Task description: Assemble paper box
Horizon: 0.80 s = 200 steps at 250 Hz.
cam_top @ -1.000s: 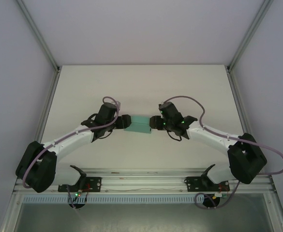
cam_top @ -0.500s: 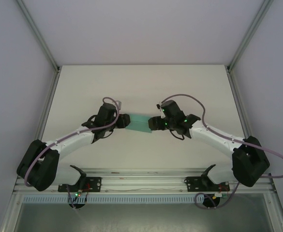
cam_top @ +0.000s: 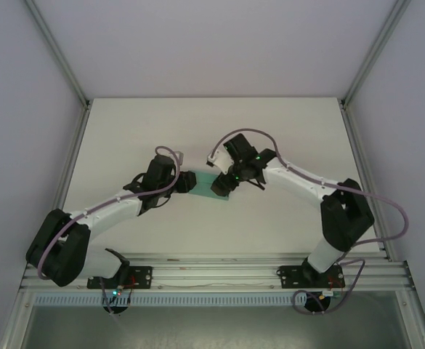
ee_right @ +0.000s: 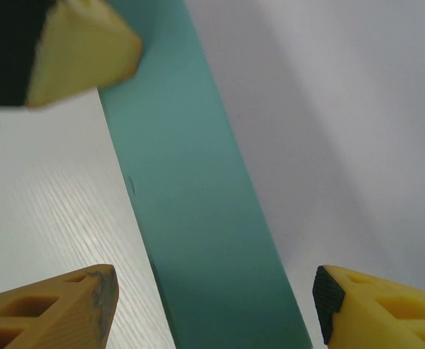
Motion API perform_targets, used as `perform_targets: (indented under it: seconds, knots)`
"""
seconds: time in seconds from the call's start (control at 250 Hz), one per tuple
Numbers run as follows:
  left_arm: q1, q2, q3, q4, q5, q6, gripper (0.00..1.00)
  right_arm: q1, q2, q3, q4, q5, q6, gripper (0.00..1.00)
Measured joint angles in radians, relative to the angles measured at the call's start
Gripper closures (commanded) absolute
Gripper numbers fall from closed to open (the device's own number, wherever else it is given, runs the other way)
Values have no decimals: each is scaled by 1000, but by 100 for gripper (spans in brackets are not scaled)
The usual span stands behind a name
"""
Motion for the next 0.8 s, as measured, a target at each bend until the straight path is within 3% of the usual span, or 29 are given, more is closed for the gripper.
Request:
perform_targets:
  seconds: [0.124,0.24,0.396,0.44,0.5,0.564,0.799]
  knots:
    - [1,11,4,11,10,3,61,1,65,50,-55,4,-74,38]
    - [1,26,16,15,18,8,61,1,132,113,-103,9,-116,55]
    - [14,32,22,18,19,18,56,12,154,152,-134,27,-144,69]
    - [14,29,22,17,20,18,50,14,154,152,-134,33,-140,71]
    - [14,19,22,3,18,22,35,19,154,152,-133,45,-133,75]
    - [21,0,22,-33,13,18,30,29,152,152,-114,87,-114,76]
    - [21,-194,22,-172,-98,5,0,42,128,68,85,518,-98,75]
